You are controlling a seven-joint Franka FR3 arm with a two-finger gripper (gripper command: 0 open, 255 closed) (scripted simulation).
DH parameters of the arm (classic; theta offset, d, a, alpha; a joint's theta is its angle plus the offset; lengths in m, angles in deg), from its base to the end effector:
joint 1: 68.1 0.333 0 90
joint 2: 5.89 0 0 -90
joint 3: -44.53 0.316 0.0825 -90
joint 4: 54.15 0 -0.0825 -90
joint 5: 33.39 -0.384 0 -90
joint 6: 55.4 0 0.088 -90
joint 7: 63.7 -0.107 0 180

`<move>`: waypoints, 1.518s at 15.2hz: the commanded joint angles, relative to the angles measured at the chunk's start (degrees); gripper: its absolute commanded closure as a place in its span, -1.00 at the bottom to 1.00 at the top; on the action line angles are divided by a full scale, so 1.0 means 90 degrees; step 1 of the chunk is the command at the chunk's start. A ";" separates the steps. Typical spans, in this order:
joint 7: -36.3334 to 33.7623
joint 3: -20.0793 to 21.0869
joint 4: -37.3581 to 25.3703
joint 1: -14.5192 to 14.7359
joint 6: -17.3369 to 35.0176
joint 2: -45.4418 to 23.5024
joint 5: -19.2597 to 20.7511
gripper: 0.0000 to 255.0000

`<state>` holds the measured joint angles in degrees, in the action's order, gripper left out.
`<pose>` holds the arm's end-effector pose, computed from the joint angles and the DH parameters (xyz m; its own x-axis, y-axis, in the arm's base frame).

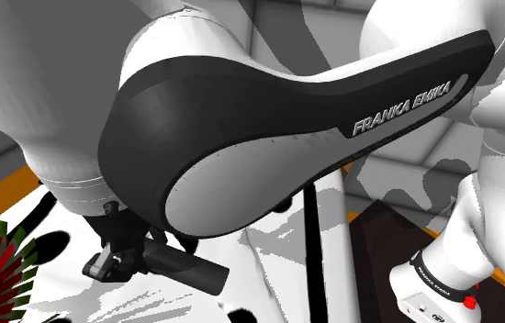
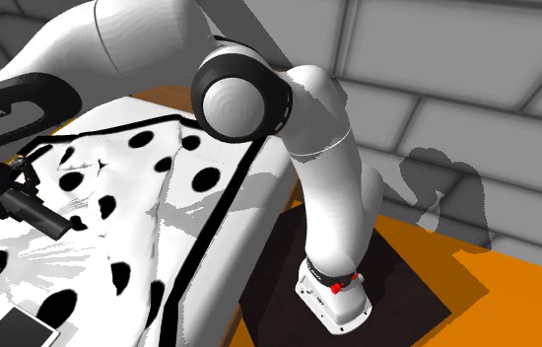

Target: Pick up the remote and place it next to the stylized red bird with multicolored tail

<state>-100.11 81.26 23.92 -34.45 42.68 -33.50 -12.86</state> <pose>0.3331 0.5919 0.4808 0.8247 0.5654 0.0097 0.5629 -0.8225 0.0815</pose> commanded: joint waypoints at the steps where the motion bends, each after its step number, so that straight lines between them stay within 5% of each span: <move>1: -0.0023 -0.0008 0.0169 -0.0032 0.0172 -0.0004 0.0011 1.00; 23: -0.0384 -0.0220 0.1411 -0.0086 0.1762 -0.0467 0.0388 1.00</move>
<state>-103.34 79.40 36.17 -35.27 57.84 -37.43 -9.61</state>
